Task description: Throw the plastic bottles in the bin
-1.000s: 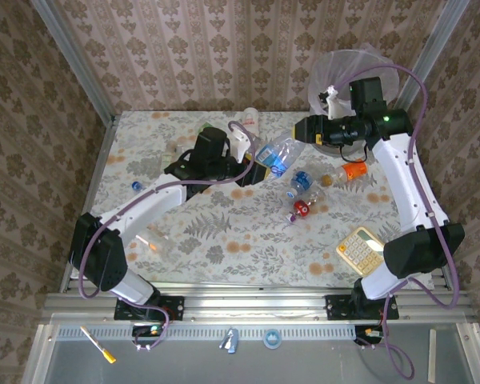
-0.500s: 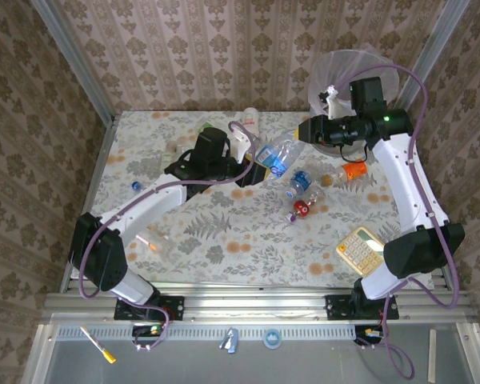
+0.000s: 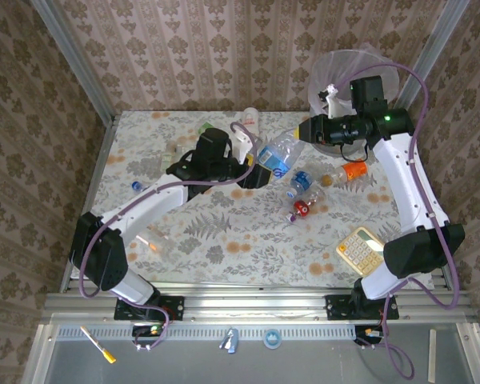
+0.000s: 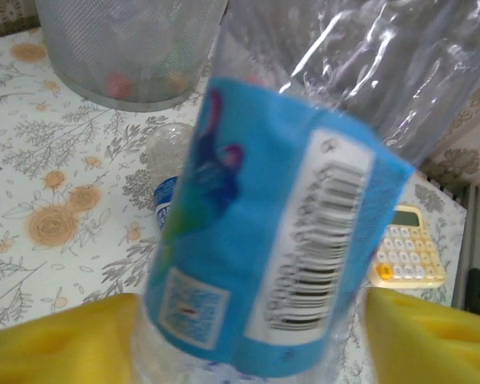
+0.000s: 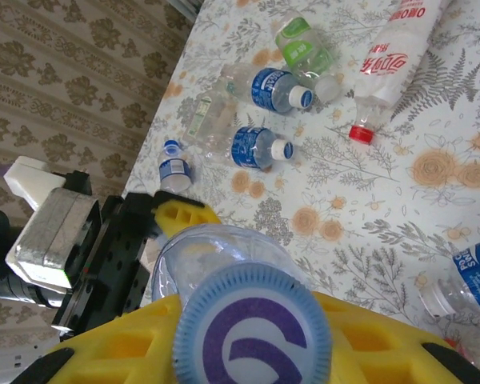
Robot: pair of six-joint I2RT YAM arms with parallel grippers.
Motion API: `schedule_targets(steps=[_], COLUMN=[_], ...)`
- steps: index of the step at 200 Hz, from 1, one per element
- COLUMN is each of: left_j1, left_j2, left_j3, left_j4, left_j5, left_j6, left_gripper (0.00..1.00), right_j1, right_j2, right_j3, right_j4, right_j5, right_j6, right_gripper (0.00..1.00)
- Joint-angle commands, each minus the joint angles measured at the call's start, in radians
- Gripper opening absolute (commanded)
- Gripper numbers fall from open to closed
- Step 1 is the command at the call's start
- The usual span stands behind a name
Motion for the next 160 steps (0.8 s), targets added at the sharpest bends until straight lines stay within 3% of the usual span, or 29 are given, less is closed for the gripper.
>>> schedule_targets(steps=[1,27,96,160], left_j1=[-0.003,0.005,0.079,0.102], left_j2=[0.0,-0.01,-0.116,-0.161], left_j3=[0.013,-0.001,-0.112,-0.09], left_j4=[0.031,0.043,0.172,0.108], left_j5=[0.013,-0.006,-0.066,-0.124], left_j6=[-0.003,-0.019,-0.097,-0.056], left_gripper=[0.87,1.0,1.0,1.0], right_j1=[0.0,-0.001,-0.024,-0.041], right_j2=[0.018,0.014,-0.048,-0.253], right_j3=[0.024,0.036,0.065,-0.015], right_j4=[-0.042,-0.042,0.066,0.482], right_j5=[0.008,0.021,0.125,0.429], right_j6=[-0.026,-0.029,-0.002,-0.017], right_gripper=[0.09,0.08,0.05,0.03])
